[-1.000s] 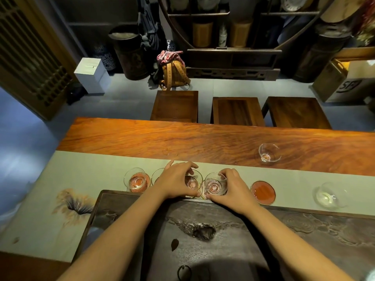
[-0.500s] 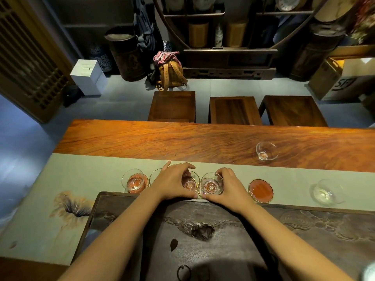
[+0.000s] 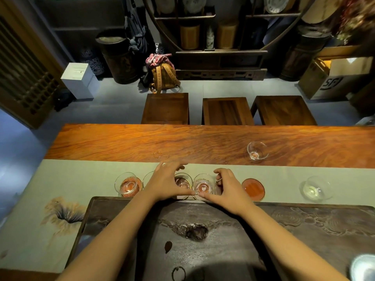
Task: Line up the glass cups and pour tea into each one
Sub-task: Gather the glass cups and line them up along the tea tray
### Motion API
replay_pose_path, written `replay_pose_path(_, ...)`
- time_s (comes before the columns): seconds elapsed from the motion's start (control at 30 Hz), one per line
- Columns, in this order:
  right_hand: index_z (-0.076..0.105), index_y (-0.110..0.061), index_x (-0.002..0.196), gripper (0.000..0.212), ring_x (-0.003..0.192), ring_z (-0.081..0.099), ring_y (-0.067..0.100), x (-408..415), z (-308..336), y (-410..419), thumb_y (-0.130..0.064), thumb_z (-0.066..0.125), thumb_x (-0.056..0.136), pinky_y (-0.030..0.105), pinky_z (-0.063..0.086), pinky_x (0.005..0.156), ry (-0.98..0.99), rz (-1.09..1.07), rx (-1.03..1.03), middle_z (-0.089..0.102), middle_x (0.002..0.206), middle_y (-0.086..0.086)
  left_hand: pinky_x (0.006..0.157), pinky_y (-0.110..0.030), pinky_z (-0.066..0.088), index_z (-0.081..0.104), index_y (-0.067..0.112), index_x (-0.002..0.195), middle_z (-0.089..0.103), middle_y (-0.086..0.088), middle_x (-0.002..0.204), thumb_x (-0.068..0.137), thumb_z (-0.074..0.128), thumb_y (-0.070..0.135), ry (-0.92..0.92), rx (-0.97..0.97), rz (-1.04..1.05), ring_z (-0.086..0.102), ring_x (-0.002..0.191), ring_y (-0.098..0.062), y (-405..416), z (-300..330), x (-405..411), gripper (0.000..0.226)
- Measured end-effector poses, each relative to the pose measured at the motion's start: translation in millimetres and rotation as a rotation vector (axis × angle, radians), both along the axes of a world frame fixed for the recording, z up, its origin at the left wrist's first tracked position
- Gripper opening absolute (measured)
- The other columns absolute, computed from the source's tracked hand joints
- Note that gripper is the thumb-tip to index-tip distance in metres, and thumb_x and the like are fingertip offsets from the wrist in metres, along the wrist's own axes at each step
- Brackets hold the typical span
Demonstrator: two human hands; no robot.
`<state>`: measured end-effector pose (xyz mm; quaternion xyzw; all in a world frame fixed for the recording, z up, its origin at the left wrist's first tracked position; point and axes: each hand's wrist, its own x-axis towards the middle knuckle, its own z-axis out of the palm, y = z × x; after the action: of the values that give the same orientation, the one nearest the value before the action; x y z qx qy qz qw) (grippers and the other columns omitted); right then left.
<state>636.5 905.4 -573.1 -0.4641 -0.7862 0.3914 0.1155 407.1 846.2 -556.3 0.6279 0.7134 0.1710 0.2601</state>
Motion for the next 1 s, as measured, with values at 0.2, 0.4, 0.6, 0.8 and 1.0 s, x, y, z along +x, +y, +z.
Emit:
replay_pose_path(0.2, 0.047, -0.022, 0.129, 0.108, 0.089, 0.055, 0.005, 52.2, 20.9, 21.5, -0.097, 0.049, 0.052, 0.030, 0.052, 0.078, -0.013, -0.141, 0.089, 0.046, 0.110, -0.011, 0.118, -0.045, 0.004, 0.046, 0.043, 0.131, 0.055, 0.022, 0.126, 0.053, 0.066, 0.082, -0.107, 0.109, 0.059, 0.051, 0.124, -0.006, 30.8, 26.4, 30.4, 0.090)
replay_pose_path(0.4, 0.046, -0.018, 0.136, 0.097, 0.107, 0.052, 0.012, 119.4, 38.6, 43.6, -0.075, 0.071, 0.062, 0.029, 0.046, 0.084, -0.066, -0.254, 0.177, 0.046, 0.118, -0.006, 0.115, -0.054, 0.025, 0.045, 0.043, 0.132, 0.054, 0.019, 0.129, 0.047, 0.071, 0.081, -0.251, 0.124, 0.053, 0.048, 0.116, 0.000, 71.6, 41.1, 89.9, 0.097)
replay_pose_path(0.6, 0.041, -0.013, 0.144, 0.102, 0.128, 0.047, 0.025, 197.3, 45.3, 55.2, -0.059, 0.084, 0.064, 0.042, 0.044, 0.107, -0.149, -0.397, 0.241, 0.048, 0.139, 0.009, 0.097, -0.030, 0.042, 0.045, 0.032, 0.138, 0.050, 0.005, 0.142, 0.051, 0.081, 0.064, -0.268, 0.041, -0.076, 0.049, 0.126, -0.014, 108.0, 35.3, 133.3, 0.099)
replay_pose_path(0.8, 0.038, -0.012, 0.147, 0.109, 0.135, 0.040, 0.033, 241.3, 29.9, 58.6, -0.056, 0.088, 0.061, 0.046, 0.037, 0.110, -0.280, -0.443, 0.205, 0.043, 0.144, 0.016, 0.100, -0.031, 0.038, 0.041, 0.027, 0.142, 0.045, 0.001, 0.148, 0.052, 0.086, 0.059, -0.203, 0.082, -0.124, 0.045, 0.132, -0.019, 143.2, 11.5, 155.5, 0.106)
replay_pose_path(1.0, 0.030, -0.010, 0.152, 0.116, 0.136, 0.042, 0.033, 246.2, 15.3, 64.6, -0.057, 0.087, 0.062, 0.045, 0.039, 0.109, -0.340, -0.423, 0.130, 0.038, 0.148, 0.016, 0.109, -0.039, 0.035, 0.029, 0.025, 0.150, 0.036, -0.002, 0.155, 0.055, 0.087, 0.054, -0.170, 0.107, -0.172, 0.035, 0.140, -0.023, 164.5, -8.4, 172.1, 0.114)
